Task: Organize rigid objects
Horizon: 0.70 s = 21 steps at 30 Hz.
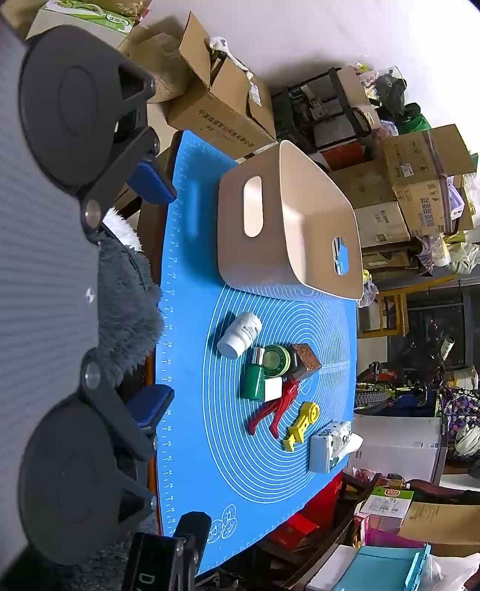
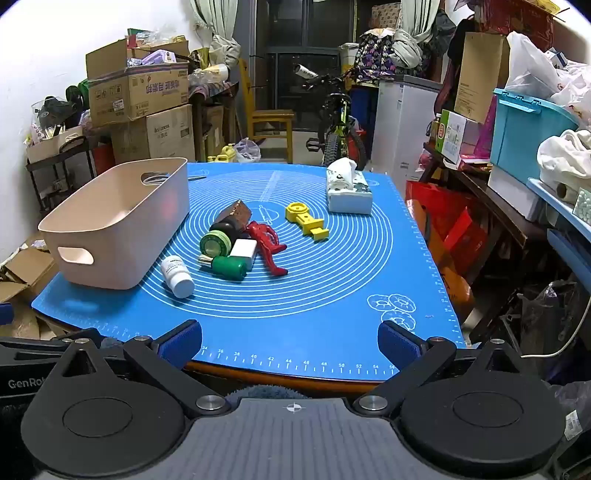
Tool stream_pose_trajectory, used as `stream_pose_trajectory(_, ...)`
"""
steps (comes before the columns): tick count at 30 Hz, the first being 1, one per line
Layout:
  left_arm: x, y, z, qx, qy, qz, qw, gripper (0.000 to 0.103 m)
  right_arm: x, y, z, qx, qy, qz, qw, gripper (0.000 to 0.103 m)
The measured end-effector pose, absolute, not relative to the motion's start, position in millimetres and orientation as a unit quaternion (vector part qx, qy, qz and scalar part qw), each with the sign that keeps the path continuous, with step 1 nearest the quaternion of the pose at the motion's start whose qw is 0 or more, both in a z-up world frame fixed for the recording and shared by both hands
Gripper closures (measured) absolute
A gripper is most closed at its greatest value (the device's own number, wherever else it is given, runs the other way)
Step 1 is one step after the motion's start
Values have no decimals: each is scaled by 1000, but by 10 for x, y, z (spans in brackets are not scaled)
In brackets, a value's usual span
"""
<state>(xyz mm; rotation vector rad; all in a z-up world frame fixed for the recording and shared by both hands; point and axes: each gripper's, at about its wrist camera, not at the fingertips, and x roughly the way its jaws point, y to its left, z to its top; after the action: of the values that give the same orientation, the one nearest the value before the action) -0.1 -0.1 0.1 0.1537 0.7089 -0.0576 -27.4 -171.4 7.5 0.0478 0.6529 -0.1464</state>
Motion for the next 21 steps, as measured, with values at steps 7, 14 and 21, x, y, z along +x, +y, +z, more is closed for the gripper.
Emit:
stream_pose_trajectory(7, 8, 8, 0, 73, 347, -29, 934, 0, -271, -1726, 77, 27, 323, -70, 943, 2)
stream_pose_trajectory(14, 2, 3, 0, 74, 346, -29, 935, 0, -269, -1728, 76, 28, 323, -70, 943, 2)
stream_pose_trajectory(21, -1, 4, 1, 74, 345, -29, 935, 0, -267, -1727, 74, 29, 323, -70, 943, 2)
